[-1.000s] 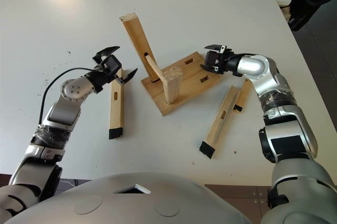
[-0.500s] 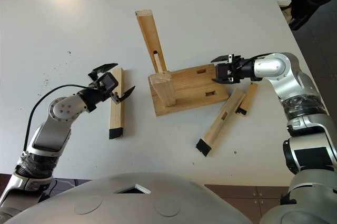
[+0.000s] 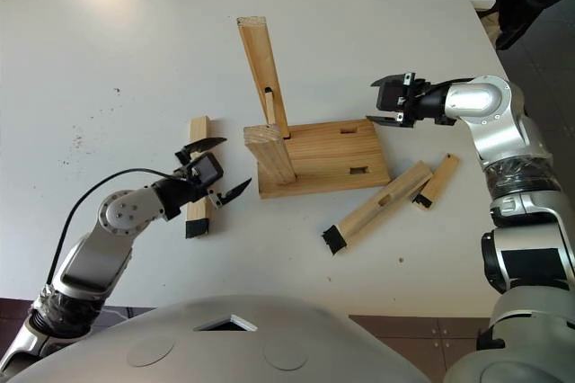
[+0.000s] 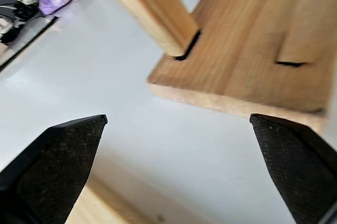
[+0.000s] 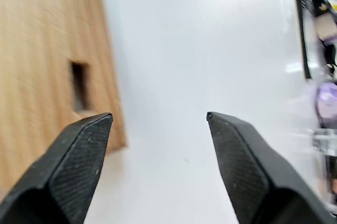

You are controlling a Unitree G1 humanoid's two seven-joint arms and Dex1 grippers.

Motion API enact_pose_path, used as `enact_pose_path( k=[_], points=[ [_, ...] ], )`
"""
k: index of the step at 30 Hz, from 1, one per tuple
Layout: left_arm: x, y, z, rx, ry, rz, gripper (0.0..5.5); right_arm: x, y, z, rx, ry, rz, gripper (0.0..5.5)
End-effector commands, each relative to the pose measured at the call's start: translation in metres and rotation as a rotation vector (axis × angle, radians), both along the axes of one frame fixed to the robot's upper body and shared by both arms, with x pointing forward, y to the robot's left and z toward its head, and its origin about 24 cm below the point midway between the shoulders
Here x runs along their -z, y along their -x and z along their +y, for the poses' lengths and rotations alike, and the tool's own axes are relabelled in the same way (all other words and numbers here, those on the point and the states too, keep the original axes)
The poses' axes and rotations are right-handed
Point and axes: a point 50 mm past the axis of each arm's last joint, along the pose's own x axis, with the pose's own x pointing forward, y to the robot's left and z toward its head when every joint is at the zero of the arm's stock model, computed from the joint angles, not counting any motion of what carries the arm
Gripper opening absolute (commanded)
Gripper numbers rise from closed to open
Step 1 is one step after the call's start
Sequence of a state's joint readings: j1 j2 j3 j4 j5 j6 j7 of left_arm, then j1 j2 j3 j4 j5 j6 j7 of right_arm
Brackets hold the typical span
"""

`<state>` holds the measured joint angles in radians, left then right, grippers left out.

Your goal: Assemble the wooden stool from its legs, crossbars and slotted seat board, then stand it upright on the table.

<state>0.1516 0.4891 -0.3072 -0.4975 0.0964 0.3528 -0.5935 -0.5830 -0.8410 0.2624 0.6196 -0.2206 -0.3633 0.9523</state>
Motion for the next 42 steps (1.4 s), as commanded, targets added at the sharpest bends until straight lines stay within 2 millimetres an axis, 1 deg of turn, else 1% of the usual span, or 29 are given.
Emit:
enact_pose_path(
  k=[1,4,7,10,13,15,17,21,26,29,31,32,34,37,39,40,42],
  points=[
    [-0.008,0.01,-0.013,0.06,0.099,0.056,5.05,0.005,-0.001,-0.018,0.059,0.067,-0.003,3.31],
    [-0.012,0.013,-0.017,0.097,0.127,0.087,5.05,0.02,0.006,-0.024,0.065,0.097,0.051,3.31],
    [-0.007,0.015,-0.02,0.123,0.096,0.102,5.05,0.032,0.014,-0.025,0.043,0.121,0.102,3.31],
    [0.008,0.016,-0.02,0.124,0.015,0.124,5.05,0.038,0.02,-0.022,0.001,0.135,0.14,3.31],
    [0.029,0.014,-0.019,0.097,-0.042,0.174,5.05,0.041,0.024,-0.016,-0.049,0.124,0.157,3.31],
    [0.047,0.003,-0.012,0.003,-0.105,0.187,5.05,0.041,0.024,-0.008,-0.087,0.101,0.159,3.31],
    [0.054,-0.009,-0.003,-0.072,-0.156,0.171,5.05,0.04,0.024,-0.001,-0.118,0.087,0.153,3.31],
    [0.046,-0.031,0.016,-0.161,-0.224,0.087,5.05,0.035,0.027,0.007,-0.169,0.077,0.154,3.31],
    [0.034,-0.045,0.036,-0.194,-0.306,0.007,5.05,0.027,0.04,0.019,-0.258,0.05,0.172,3.31],
    [0.029,-0.055,0.044,-0.221,-0.329,-0.019,5.05,0.014,0.051,0.032,-0.315,-0.051,0.22,3.31],
    [0.028,-0.059,0.045,-0.231,-0.327,-0.027,5.05,0.003,0.053,0.04,-0.335,-0.117,0.242,3.31],
    [0.028,-0.06,0.044,-0.23,-0.325,-0.029,5.05,-0.003,0.052,0.042,-0.332,-0.138,0.237,3.31],
    [0.027,-0.061,0.038,-0.216,-0.306,-0.032,5.05,-0.011,0.042,0.041,-0.295,-0.15,0.187,3.31],
    [0.027,-0.061,0.031,-0.197,-0.272,-0.025,5.05,-0.022,0.022,0.032,-0.201,-0.176,0.113,3.31],
    [0.027,-0.061,0.03,-0.195,-0.272,-0.024,5.05,-0.019,0.003,0.025,-0.099,-0.183,0.039,3.31],
    [0.028,-0.061,0.029,-0.191,-0.273,-0.024,5.05,-0.012,-0.005,0.024,-0.064,-0.16,0.004,3.31],
    [0.028,-0.06,0.025,-0.177,-0.267,-0.021,5.05,0.004,-0.011,0.025,-0.047,-0.112,-0.02,3.31]
  ],
)
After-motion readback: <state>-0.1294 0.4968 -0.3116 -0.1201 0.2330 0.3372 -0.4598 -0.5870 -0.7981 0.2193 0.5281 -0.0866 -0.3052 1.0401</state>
